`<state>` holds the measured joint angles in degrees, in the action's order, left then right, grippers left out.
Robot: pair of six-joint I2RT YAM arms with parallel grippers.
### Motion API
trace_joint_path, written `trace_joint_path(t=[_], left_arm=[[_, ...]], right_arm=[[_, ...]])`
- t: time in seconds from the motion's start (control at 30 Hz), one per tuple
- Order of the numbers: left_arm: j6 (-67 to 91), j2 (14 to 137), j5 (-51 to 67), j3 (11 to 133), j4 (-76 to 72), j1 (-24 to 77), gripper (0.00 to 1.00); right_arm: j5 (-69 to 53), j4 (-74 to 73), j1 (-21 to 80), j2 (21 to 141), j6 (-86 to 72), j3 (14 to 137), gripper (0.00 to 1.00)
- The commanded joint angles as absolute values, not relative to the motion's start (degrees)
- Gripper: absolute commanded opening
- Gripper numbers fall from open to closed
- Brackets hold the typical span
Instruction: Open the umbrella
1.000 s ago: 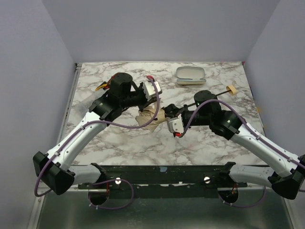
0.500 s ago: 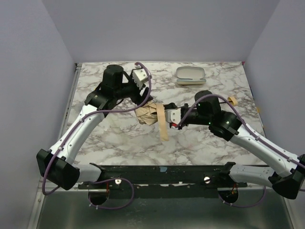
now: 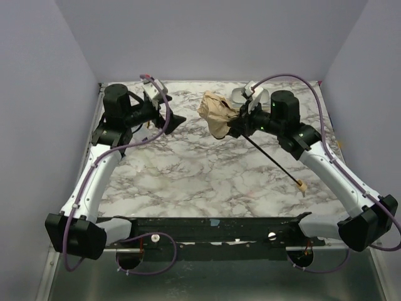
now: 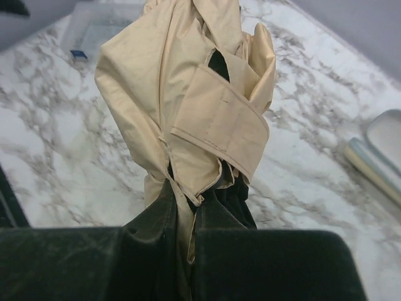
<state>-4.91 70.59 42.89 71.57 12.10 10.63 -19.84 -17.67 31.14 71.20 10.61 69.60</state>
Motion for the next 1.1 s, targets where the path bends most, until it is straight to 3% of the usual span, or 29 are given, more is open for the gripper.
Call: trace_joint_path(t=[0.0, 0.1, 0.2, 0.43, 0.73, 0.8, 0.93, 1.0, 1.07], left_arm=[[-30.4, 61.8, 54.8, 62.8, 9.3, 14.3, 0.98], [-56.4, 57.9, 47.6, 59.0, 16.4, 21.9, 0.98], [-72.4, 56.1, 42.0, 56.2, 18.6, 27.4, 0.98], [-84.3, 57.5, 33.5, 56.9, 24.2, 35.1, 0.98], [-88.5, 62.5, 20.3, 53.2, 16.7, 39.6, 0.98], [-88.2, 63.3, 18.1, 52.8, 15.4, 40.2, 0.92], [-86.9, 64.2, 15.7, 52.4, 14.4, 41.0, 0.62], [-86.0, 64.4, 15.4, 52.1, 13.6, 41.1, 0.46], [-85.2, 64.1, 15.8, 51.9, 13.6, 41.1, 0.37]], right_arm=[[-33.4, -15.3, 28.4, 73.6, -8.7, 73.0, 0.00], [-42.3, -17.3, 28.2, 76.7, -12.6, 74.0, 0.00], [-49.9, -19.9, 28.2, 80.3, -15.0, 75.4, 0.00], [-56.1, -17.6, 28.2, 82.5, -17.8, 75.6, 0.00], [-60.9, -21.4, 29.5, 83.2, -14.3, 75.7, 0.00], [-60.7, -21.5, 29.6, 83.0, -14.0, 75.3, 0.00], [-60.8, -21.9, 29.6, 83.0, -13.4, 75.6, 0.01], [-60.7, -22.2, 29.6, 83.1, -12.9, 75.8, 0.05], [-59.9, -22.3, 29.6, 83.0, -12.4, 76.3, 0.11]])
